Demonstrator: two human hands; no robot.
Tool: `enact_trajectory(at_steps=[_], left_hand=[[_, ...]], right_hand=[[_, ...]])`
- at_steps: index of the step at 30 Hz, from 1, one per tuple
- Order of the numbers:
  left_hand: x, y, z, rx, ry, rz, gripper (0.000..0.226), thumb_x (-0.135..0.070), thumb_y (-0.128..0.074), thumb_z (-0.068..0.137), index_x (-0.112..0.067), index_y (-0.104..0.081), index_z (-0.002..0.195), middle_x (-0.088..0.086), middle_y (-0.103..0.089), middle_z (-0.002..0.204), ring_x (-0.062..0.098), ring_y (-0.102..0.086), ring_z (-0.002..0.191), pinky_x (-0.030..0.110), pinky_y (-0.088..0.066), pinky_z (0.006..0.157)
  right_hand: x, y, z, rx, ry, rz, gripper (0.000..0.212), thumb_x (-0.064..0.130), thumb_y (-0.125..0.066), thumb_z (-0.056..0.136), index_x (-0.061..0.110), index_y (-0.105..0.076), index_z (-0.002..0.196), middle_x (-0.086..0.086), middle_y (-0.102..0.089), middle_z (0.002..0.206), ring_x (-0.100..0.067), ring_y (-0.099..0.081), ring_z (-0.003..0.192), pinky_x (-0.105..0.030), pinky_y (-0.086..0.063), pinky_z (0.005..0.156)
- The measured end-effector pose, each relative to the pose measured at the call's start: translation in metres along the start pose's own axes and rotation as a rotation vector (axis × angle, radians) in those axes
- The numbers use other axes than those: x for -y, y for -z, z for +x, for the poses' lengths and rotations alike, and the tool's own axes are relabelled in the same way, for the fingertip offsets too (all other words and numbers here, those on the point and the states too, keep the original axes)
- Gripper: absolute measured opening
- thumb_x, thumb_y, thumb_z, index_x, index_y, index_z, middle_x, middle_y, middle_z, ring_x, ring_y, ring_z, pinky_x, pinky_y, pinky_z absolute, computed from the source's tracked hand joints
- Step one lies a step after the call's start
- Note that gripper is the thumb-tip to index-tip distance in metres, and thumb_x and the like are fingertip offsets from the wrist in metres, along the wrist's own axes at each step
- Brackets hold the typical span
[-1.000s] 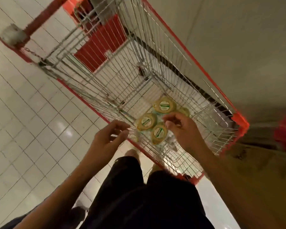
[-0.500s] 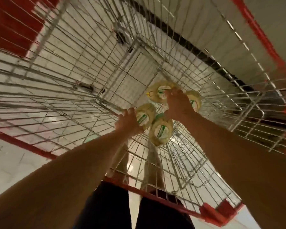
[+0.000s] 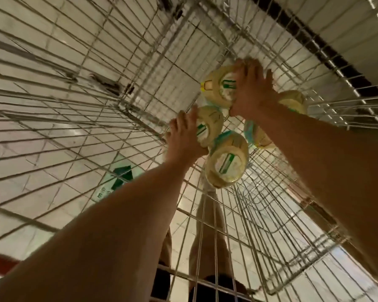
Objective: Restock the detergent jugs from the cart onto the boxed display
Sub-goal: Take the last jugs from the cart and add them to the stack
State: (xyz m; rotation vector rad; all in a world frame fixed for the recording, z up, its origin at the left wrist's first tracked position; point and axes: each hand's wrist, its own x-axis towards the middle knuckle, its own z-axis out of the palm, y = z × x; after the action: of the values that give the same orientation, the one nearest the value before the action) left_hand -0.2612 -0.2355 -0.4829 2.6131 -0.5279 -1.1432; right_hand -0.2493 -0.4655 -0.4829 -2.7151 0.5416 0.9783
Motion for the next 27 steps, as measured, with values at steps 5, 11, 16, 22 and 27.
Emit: enact_trajectory(at_steps=[5, 11, 16, 22, 27], left_hand=[[0.002, 0.047, 0.01, 0.03, -0.007, 0.026, 0.14, -0.045, -0.096, 0.061, -0.028, -0.004, 0.165, 0.015, -0.032, 0.153, 0.047, -0.037, 0.14, 0.07, -0.047, 0.104], [-0.026, 0.16, -0.015, 0.008, 0.023, -0.027, 0.14, -0.045, -0.097, 0.059, -0.031, -0.007, 0.166, 0.018, -0.03, 0.155, 0.051, -0.032, 0.143, 0.069, -0.037, 0.113], [-0.069, 0.261, -0.083, -0.043, 0.021, -0.069, 0.137, -0.04, -0.096, 0.064, -0.03, -0.007, 0.167, 0.018, -0.031, 0.157, 0.047, -0.034, 0.144, 0.061, -0.033, 0.119], [-0.114, 0.334, -0.174, -0.104, -0.111, -0.023, 0.137, -0.047, -0.094, 0.069, -0.034, 0.001, 0.168, 0.014, -0.032, 0.155, 0.044, -0.032, 0.142, 0.062, -0.033, 0.118], [-0.144, 0.372, -0.224, -0.111, -0.268, 0.046, 0.14, -0.05, -0.094, 0.066, -0.035, -0.001, 0.169, 0.011, -0.034, 0.152, 0.04, -0.036, 0.139, 0.059, -0.038, 0.117]], right_hand=[[0.005, 0.03, -0.002, -0.001, -0.026, 0.174, 0.144, 0.047, -0.097, 0.064, 0.007, -0.003, 0.165, -0.018, -0.016, 0.169, -0.043, -0.021, 0.154, -0.066, -0.034, 0.117], [-0.011, 0.122, -0.062, -0.05, -0.119, 0.377, 0.141, 0.045, -0.097, 0.061, 0.015, -0.008, 0.165, -0.014, -0.018, 0.166, -0.042, -0.015, 0.154, -0.067, -0.038, 0.112], [-0.021, 0.217, -0.158, -0.14, -0.076, 0.447, 0.136, 0.044, -0.096, 0.063, 0.02, -0.009, 0.166, -0.014, -0.019, 0.166, -0.043, -0.018, 0.153, -0.068, -0.032, 0.116], [-0.029, 0.309, -0.289, -0.248, 0.026, 0.457, 0.13, 0.045, -0.095, 0.061, 0.018, -0.019, 0.164, -0.014, -0.03, 0.158, -0.042, -0.029, 0.146, -0.066, -0.038, 0.111], [-0.036, 0.337, -0.383, -0.319, 0.024, 0.403, 0.13, 0.044, -0.095, 0.058, 0.017, -0.022, 0.162, -0.012, -0.036, 0.152, -0.038, -0.037, 0.138, -0.06, -0.042, 0.109]])
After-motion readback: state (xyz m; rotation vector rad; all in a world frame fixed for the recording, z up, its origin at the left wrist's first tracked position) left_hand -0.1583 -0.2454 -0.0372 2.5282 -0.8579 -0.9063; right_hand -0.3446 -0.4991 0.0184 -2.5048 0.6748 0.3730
